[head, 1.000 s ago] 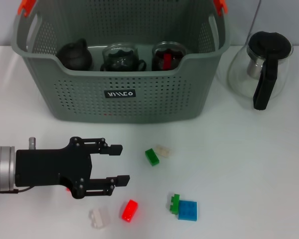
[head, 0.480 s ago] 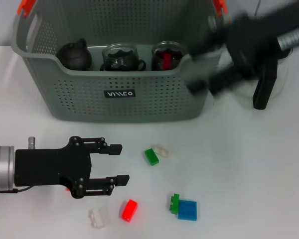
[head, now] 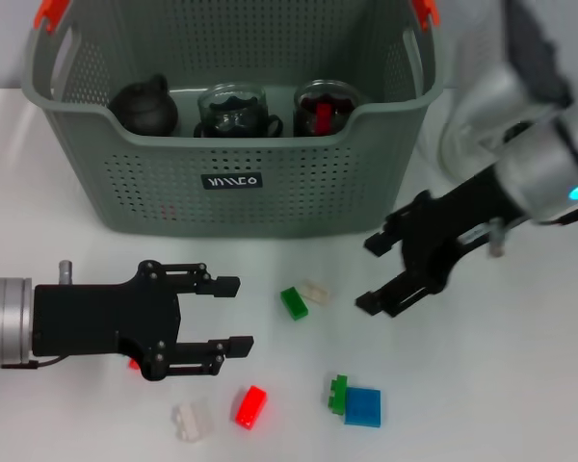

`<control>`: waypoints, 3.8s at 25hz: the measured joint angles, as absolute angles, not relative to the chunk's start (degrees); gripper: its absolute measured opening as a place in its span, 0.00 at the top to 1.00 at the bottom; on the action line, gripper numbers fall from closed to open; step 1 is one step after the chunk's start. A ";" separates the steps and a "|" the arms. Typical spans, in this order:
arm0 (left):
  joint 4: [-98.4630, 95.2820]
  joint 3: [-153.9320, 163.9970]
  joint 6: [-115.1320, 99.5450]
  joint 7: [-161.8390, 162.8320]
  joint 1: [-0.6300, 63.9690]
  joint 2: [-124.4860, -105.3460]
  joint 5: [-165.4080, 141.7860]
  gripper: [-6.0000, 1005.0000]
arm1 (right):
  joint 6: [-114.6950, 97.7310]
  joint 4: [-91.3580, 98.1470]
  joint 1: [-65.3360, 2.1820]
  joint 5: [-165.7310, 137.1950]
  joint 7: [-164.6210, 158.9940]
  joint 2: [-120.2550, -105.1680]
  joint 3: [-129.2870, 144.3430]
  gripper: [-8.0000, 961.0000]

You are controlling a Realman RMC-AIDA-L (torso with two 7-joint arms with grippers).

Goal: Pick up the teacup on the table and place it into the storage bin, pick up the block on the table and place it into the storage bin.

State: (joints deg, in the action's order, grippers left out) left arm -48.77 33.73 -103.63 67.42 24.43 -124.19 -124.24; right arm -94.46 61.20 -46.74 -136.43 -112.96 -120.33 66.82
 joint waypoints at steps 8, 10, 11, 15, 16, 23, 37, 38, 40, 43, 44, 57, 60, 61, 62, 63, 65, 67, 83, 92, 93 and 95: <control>-48.19 33.60 -103.41 67.45 24.52 -124.19 -124.18 0.33 | -76.85 47.89 -50.13 -134.44 -112.74 -120.55 77.63 0.13; -48.00 33.51 -103.31 67.45 24.52 -124.19 -124.18 0.33 | -73.89 45.49 -50.77 -133.87 -112.70 -120.59 79.60 0.13; -47.90 33.51 -103.26 67.44 24.52 -124.19 -124.18 0.33 | -72.43 44.41 -51.02 -133.41 -112.59 -120.60 80.47 0.13; -47.89 33.48 -103.25 67.43 24.52 -124.19 -124.18 0.33 | -67.39 41.51 -51.59 -130.45 -112.02 -120.62 83.87 0.13; -47.89 33.45 -103.26 67.42 24.52 -124.19 -124.18 0.33 | -66.32 41.07 -51.64 -129.91 -112.00 -120.67 84.56 0.13; -47.90 33.39 -103.27 67.41 24.52 -124.19 -124.19 0.33 | -60.37 38.27 -51.68 -127.38 -111.97 -120.80 88.54 0.13; -47.90 33.40 -103.18 67.41 24.61 -124.19 -124.19 0.33 | -56.21 36.21 -51.91 -124.65 -112.34 -120.99 92.16 0.43; -47.90 33.40 -103.16 67.41 24.61 -124.19 -124.19 0.33 | -56.04 36.09 -51.93 -124.35 -112.23 -120.97 92.30 0.46; -47.90 33.39 -103.11 67.41 24.61 -124.19 -124.19 0.33 | -55.61 35.81 -51.98 -124.20 -112.11 -120.99 92.53 0.52; -47.90 33.40 -103.09 67.41 24.61 -124.19 -124.19 0.33 | -54.73 35.50 -52.01 -124.10 -112.38 -121.02 93.31 0.55; -47.90 33.40 -103.07 67.41 24.61 -124.19 -124.19 0.33 | -54.60 35.37 -52.02 -123.93 -112.40 -121.03 93.48 0.55; -47.85 33.40 -102.45 67.41 24.61 -124.19 -124.19 0.33 | -54.34 33.30 -52.83 -122.87 -112.42 -121.29 94.39 0.63; -47.81 33.40 -102.34 67.41 24.61 -124.19 -124.19 0.33 | -54.41 33.31 -52.97 -122.84 -112.62 -121.31 94.71 0.65; -47.81 33.40 -102.33 67.41 24.61 -124.19 -124.19 0.33 | -54.36 33.31 -53.04 -122.81 -112.78 -121.31 94.99 0.68; -47.81 33.40 -102.33 67.41 24.61 -124.19 -124.19 0.33 | -54.31 33.33 -53.11 -122.76 -112.99 -121.31 95.33 0.70; -47.81 33.40 -102.32 67.41 24.61 -124.19 -124.19 0.33 | -54.29 33.45 -53.12 -122.65 -113.16 -121.31 95.73 0.72; -47.81 33.40 -102.30 67.41 24.61 -124.19 -124.19 0.33 | -54.35 34.10 -53.04 -122.13 -113.32 -121.21 96.51 0.77; -47.81 33.36 -102.29 67.41 24.61 -124.19 -124.19 0.33 | -54.73 35.36 -52.56 -121.46 -113.34 -120.94 96.75 0.78; -47.85 33.13 -102.18 67.75 24.58 -124.10 -124.12 0.33 | -81.87 63.19 -37.90 -125.03 -113.00 -119.97 77.00 0.84; -48.12 32.25 -102.25 67.77 24.58 -124.05 -124.11 0.33 | -106.06 75.79 -40.77 -108.76 -116.50 -119.01 54.36 0.85; -48.14 32.21 -102.28 67.77 24.62 -124.02 -124.11 0.33 | -107.43 75.42 -42.16 -106.00 -117.75 -118.49 51.76 0.85; -48.16 32.22 -102.30 67.74 24.71 -124.02 -124.10 0.33 | -107.66 73.76 -45.34 -100.52 -120.70 -116.52 46.91 0.85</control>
